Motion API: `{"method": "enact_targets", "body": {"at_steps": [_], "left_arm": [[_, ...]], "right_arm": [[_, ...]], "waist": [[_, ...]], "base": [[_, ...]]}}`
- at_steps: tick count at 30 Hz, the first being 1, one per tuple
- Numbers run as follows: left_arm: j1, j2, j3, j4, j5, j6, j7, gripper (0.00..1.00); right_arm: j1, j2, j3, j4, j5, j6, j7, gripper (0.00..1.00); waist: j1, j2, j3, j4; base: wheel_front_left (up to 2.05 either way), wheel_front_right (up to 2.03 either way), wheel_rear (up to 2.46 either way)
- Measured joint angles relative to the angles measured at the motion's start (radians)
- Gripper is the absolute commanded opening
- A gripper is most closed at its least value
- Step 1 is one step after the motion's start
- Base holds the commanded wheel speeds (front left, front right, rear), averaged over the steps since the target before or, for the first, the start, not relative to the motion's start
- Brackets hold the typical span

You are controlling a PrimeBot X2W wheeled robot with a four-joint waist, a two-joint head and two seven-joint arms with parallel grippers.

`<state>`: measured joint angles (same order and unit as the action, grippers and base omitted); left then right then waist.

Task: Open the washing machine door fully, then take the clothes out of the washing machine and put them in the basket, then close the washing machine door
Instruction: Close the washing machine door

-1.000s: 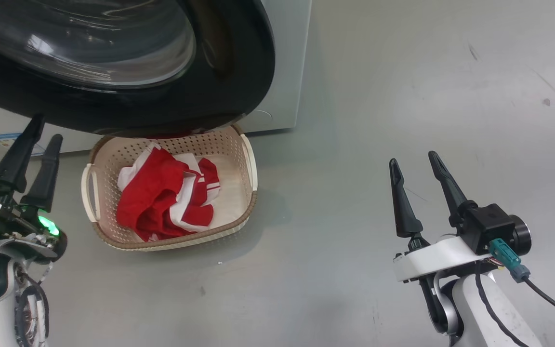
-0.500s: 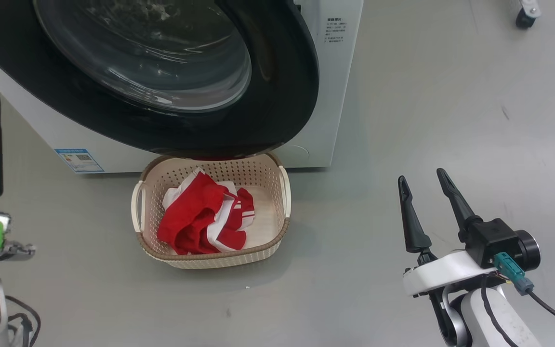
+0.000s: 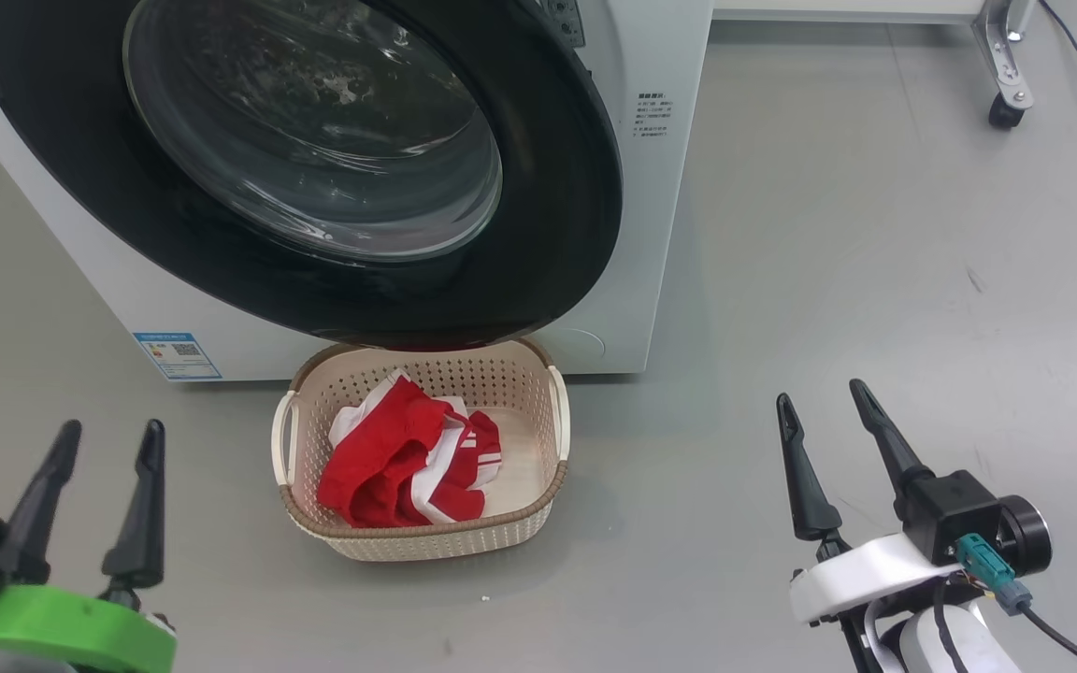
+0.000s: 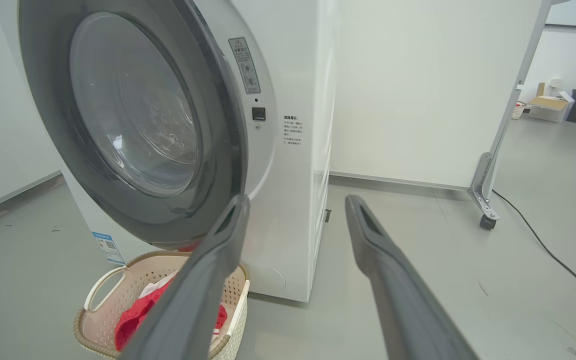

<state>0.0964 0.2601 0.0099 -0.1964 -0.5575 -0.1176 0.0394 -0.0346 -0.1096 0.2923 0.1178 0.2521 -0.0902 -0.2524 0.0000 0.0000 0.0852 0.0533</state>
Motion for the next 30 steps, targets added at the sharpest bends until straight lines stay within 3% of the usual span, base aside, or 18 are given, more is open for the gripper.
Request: {"method": "enact_targets", "body": {"at_steps": [12, 30], "left_arm": [[0.100, -0.057, -0.076, 0.061, 0.154, 0.090, -0.086, 1.00], [0.112, -0.088, -0.111, 0.092, 0.215, 0.145, -0.146, 1.00]], "right_arm": [[0.075, 0.004, -0.008, 0.006, -0.001, -0.009, 0.000, 1.00], [0.106, 0.011, -0.016, -0.006, -0.001, -0.018, 0.000, 1.00]], "waist": [[0.0000, 0.0000, -0.036, -0.015], [0.0000, 0.0000, -0.045, -0.016]], "base": [[0.00, 0.00, 0.00], [0.00, 0.00, 0.00]]}}
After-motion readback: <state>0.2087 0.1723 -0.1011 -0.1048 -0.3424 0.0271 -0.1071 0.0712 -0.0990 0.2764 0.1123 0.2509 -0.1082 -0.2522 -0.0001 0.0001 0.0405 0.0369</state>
